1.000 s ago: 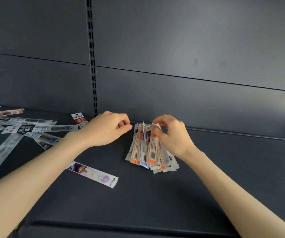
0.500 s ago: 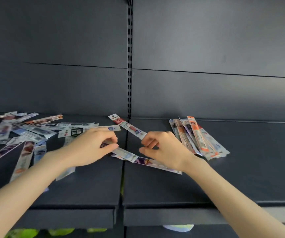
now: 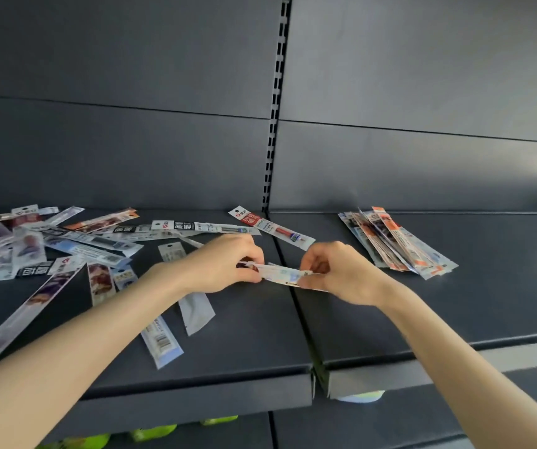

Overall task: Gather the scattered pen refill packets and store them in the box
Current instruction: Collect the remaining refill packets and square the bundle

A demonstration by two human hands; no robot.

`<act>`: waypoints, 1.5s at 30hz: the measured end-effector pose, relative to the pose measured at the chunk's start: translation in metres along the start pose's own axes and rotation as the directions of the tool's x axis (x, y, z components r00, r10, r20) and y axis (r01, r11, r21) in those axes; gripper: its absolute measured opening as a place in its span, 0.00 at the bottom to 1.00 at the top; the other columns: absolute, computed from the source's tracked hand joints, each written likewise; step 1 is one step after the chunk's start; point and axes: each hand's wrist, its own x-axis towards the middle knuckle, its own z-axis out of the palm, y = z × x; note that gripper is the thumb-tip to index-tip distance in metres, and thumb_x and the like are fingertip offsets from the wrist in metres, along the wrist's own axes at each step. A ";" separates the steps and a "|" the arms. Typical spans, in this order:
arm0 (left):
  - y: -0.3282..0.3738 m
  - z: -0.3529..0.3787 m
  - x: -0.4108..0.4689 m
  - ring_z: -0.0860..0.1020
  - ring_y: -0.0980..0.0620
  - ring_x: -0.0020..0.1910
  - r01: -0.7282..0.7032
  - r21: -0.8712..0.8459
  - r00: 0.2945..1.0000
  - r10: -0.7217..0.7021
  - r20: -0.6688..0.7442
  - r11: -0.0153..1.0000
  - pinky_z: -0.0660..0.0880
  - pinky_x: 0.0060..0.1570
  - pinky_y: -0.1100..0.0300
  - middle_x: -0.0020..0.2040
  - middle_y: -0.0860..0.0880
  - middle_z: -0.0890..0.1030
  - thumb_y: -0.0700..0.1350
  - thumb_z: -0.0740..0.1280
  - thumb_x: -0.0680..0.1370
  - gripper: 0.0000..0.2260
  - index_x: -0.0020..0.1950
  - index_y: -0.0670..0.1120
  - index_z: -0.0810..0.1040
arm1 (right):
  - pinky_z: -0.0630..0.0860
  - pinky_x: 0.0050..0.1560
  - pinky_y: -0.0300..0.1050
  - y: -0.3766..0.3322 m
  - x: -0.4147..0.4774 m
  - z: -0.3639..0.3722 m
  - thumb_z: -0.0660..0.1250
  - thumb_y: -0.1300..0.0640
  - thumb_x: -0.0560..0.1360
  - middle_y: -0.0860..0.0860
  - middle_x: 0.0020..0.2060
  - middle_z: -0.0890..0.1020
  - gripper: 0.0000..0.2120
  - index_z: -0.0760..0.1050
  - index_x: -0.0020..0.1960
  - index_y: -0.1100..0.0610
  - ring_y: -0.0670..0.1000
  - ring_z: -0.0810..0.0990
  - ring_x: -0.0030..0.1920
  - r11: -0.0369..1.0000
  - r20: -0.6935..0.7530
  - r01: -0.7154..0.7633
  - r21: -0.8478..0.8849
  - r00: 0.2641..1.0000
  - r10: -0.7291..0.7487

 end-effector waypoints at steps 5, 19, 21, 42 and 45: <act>-0.006 -0.017 -0.004 0.77 0.45 0.46 0.022 -0.197 0.988 -0.052 -0.144 0.980 0.72 0.48 0.50 0.44 0.49 0.84 0.50 0.69 0.75 0.05 0.47 0.51 0.84 | 0.74 0.33 0.36 -0.009 0.016 -0.018 0.73 0.65 0.70 0.50 0.32 0.81 0.08 0.77 0.38 0.55 0.50 0.76 0.33 0.941 -0.017 0.036 0.336 0.999 -0.032; -0.028 -0.057 -0.001 0.76 0.54 0.35 0.070 -0.844 0.837 -0.492 -0.240 0.531 0.76 0.35 0.62 0.40 0.46 0.77 0.39 0.61 0.80 0.09 0.52 0.43 0.81 | 0.77 0.41 0.36 -0.029 0.083 -0.023 0.68 0.68 0.73 0.52 0.39 0.84 0.07 0.80 0.49 0.60 0.46 0.82 0.37 0.685 -0.063 0.123 0.718 0.992 -0.112; -0.027 -0.059 0.001 0.80 0.53 0.40 -0.001 -0.937 0.837 -0.511 -0.193 0.351 0.80 0.40 0.62 0.44 0.45 0.81 0.38 0.62 0.79 0.08 0.52 0.43 0.81 | 0.76 0.38 0.39 -0.036 0.091 -0.020 0.65 0.68 0.75 0.54 0.37 0.82 0.04 0.78 0.47 0.62 0.48 0.79 0.34 0.612 -0.089 0.121 0.781 0.993 -0.083; -0.041 -0.036 0.012 0.84 0.48 0.48 -0.282 -0.950 0.809 -0.566 -0.159 -0.137 0.81 0.45 0.58 0.47 0.44 0.85 0.39 0.70 0.67 0.13 0.51 0.40 0.81 | 0.67 0.26 0.35 -0.044 0.112 0.010 0.68 0.68 0.73 0.55 0.32 0.74 0.03 0.75 0.43 0.62 0.47 0.69 0.30 0.397 -0.219 0.198 0.896 0.976 0.008; -0.050 -0.040 0.006 0.82 0.53 0.41 -0.194 -0.953 0.744 -0.598 -0.299 0.234 0.78 0.41 0.63 0.39 0.48 0.85 0.36 0.72 0.69 0.04 0.41 0.44 0.83 | 0.68 0.26 0.35 -0.040 0.112 0.005 0.70 0.67 0.73 0.55 0.34 0.74 0.03 0.76 0.42 0.61 0.48 0.67 0.29 0.400 -0.262 0.212 0.892 0.962 0.076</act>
